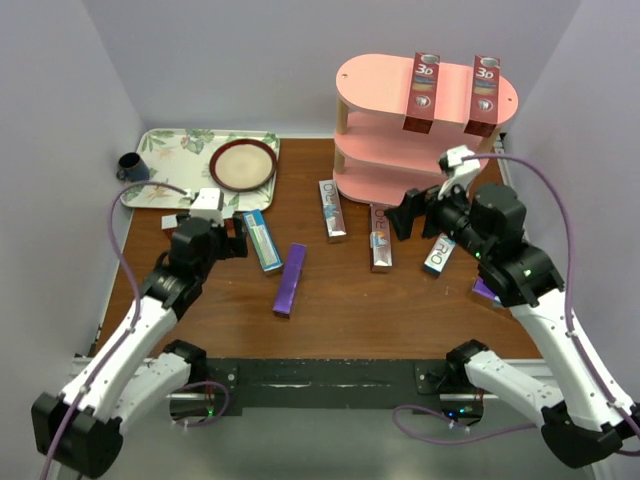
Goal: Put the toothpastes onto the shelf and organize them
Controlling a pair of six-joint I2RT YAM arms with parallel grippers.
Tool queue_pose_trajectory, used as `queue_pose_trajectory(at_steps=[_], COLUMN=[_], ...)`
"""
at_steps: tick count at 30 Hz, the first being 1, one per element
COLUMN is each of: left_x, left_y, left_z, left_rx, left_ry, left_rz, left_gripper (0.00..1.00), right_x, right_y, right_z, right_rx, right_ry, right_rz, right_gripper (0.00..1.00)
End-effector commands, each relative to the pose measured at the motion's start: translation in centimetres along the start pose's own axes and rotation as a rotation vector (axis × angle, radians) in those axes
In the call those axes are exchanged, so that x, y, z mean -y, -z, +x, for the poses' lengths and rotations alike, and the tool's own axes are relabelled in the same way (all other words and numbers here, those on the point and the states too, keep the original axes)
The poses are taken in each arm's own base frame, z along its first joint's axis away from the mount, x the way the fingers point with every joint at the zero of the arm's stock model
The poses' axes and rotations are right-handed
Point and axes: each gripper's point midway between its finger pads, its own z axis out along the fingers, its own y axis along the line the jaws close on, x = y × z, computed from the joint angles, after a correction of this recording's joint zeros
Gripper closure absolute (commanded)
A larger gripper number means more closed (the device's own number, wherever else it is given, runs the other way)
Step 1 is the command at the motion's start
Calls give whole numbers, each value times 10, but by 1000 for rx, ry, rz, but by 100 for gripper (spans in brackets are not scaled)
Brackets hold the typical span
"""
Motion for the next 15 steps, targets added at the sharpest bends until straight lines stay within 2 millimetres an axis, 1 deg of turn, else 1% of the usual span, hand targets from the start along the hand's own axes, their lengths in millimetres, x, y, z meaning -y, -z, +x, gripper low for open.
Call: queue_pose_trajectory(at_steps=[1, 2, 3, 4, 5, 6, 7, 8, 9, 10, 11, 12, 13, 14, 15], left_x=[-8, -14, -17, -23, -30, -33, -36, -38, -39, -40, -39, -39, -35, -32, -32], left_y=[-31, -35, -41, -54, -58, -63, -74, -76, -80, -90, -94, -99, -107, -112, -116], left_z=[-15, -24, -25, -17, -28, -30, -22, -33, -33, -27, -31, -31, -23, -26, -25], left_rx=[-80, -95, -118, -171, -178, -195, -253, -265, -286, -327, -333, -344, -371, -363, -366], left_ry=[-51, -48, -55, -87, -96, -117, -182, -219, -264, -349, -384, -445, -466, -482, -518], left_rz=[-71, -79, -91, -108, -130, -140, -144, -154, -146, -122, -110, -87, -53, -36, -19], left_gripper=[6, 5, 4, 4, 4, 2, 1, 1, 0, 1, 1, 1, 1, 1, 0], right_x=[-29, -31, -35, -44, -47, -50, -58, -60, -62, -67, -68, -69, -70, -71, -71], right_y=[1, -2, -3, -1, -4, -5, -4, -6, -7, -7, -7, -7, -7, -5, -4], right_z=[26, 42, 46, 45, 59, 62, 62, 72, 75, 74, 80, 82, 83, 86, 88], right_rx=[-22, -51, -52, -39, -64, -65, -55, -73, -75, -69, -81, -82, -85, -92, -96], right_ry=[-60, -73, -82, -101, -118, -127, -146, -162, -168, -171, -174, -171, -167, -165, -157], right_rz=[-178, -197, -220, -273, -295, -318, -365, -378, -395, -427, -437, -444, -450, -460, -466], right_gripper=[1, 1, 1, 2, 1, 2, 2, 2, 2, 2, 2, 2, 2, 2, 2])
